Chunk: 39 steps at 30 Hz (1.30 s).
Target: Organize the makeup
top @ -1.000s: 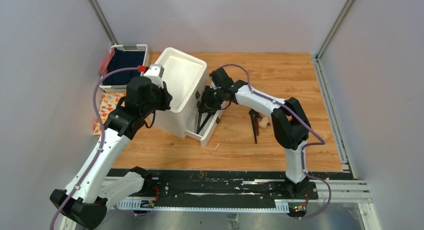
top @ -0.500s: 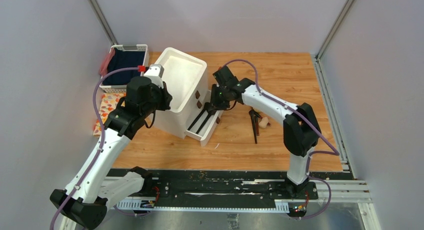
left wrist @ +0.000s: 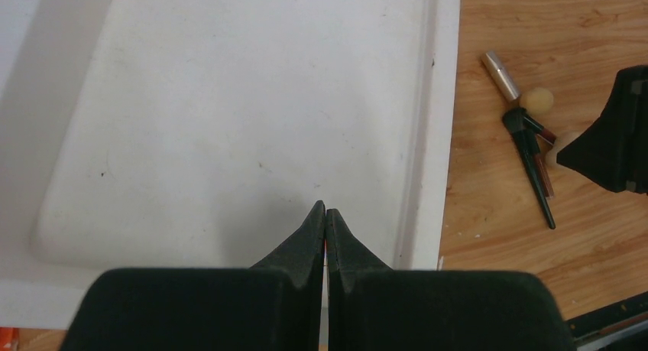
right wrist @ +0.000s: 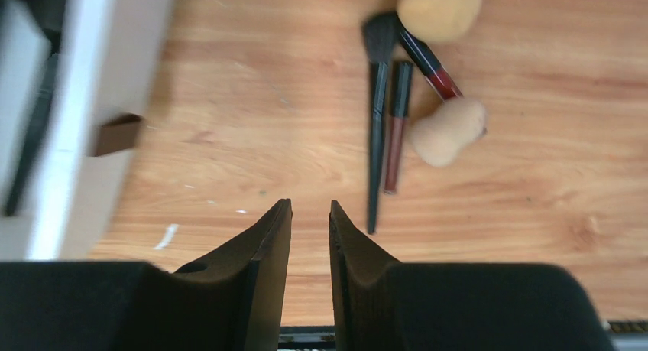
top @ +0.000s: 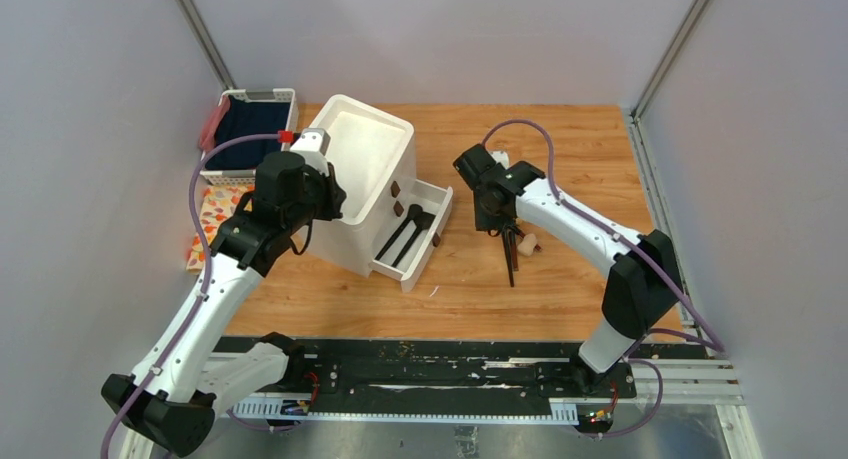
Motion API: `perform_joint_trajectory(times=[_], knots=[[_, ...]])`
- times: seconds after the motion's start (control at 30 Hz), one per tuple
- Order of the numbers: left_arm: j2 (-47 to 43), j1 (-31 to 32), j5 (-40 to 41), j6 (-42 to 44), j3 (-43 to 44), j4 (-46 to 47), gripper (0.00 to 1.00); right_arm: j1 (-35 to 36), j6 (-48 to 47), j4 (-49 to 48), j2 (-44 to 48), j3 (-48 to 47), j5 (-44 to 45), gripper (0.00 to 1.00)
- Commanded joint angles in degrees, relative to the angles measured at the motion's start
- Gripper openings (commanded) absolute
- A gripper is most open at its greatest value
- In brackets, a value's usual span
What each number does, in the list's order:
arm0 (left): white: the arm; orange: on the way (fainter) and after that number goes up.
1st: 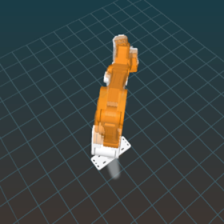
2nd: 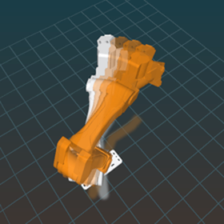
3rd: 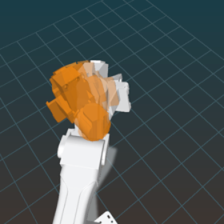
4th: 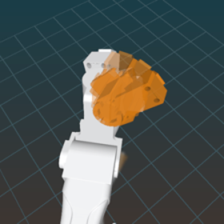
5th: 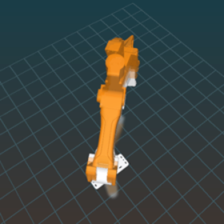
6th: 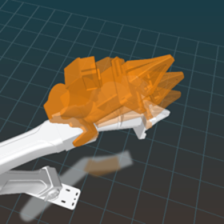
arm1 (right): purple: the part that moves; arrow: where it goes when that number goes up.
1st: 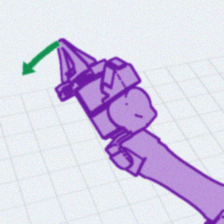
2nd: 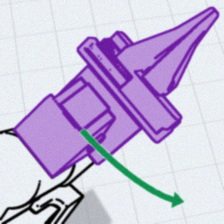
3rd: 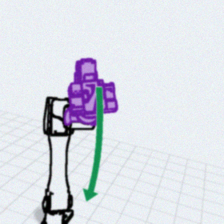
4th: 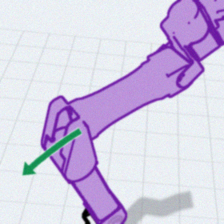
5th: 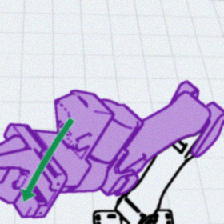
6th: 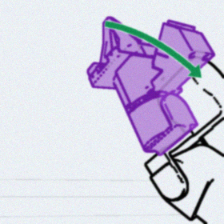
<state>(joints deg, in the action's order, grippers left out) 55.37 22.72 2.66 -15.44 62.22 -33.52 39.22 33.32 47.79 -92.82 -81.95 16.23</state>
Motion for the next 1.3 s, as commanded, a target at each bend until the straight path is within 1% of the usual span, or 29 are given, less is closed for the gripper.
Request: perform_joint_trajectory(times=[0.0, 0.13, 0.47, 0.77, 0.97, 1.03, 1.17, 1.27], knots=[[0.6, 0.4, -1.4, -0.6, -0.3, 0.4, 0.0, -1.8, -0.8, 4.7, -2.6, 4.2, 3.7, 0.28], [0.5, 0.4, -1.1, -0.4, -0.4, 0.4, 0.0, -4.1, -1.5, 2.8, -5.2, 6.3, 0.0, 0.26], [1.1, 0.5, -1.1, -0.7, -0.5, 0.4, 0.0, -9.6, -4.0, -3.1, -10.0, 9.8, -4.8, 0.25], [1.1, 0.4, -0.1, -0.9, -0.5, 0.4, 0.0, -11.0, -5.1, -5.7, -16.4, 7.7, -8.2, 0.23], [1.7, 0.4, -0.1, -0.9, -0.3, 0.4, 0.0, -12.1, -5.0, -7.6, -17.4, 9.0, -9.7, 0.22], [2.0, 0.4, -0.2, -1.1, -0.4, 0.4, 0.0, -12.6, -5.4, -8.6, -17.7, 9.5, -11.0, 0.17], [2.7, 0.4, -0.7, -1.5, -0.2, 0.5, 0.0, -12.9, -5.9, -9.4, -18.6, 9.4, -13.8, 0.01], [2.6, 0.4, -0.6, -1.5, -0.2, 0.5, 0.0, -12.6, -5.6, -11.1, -16.7, 10.9, -15.0, 0.0]])
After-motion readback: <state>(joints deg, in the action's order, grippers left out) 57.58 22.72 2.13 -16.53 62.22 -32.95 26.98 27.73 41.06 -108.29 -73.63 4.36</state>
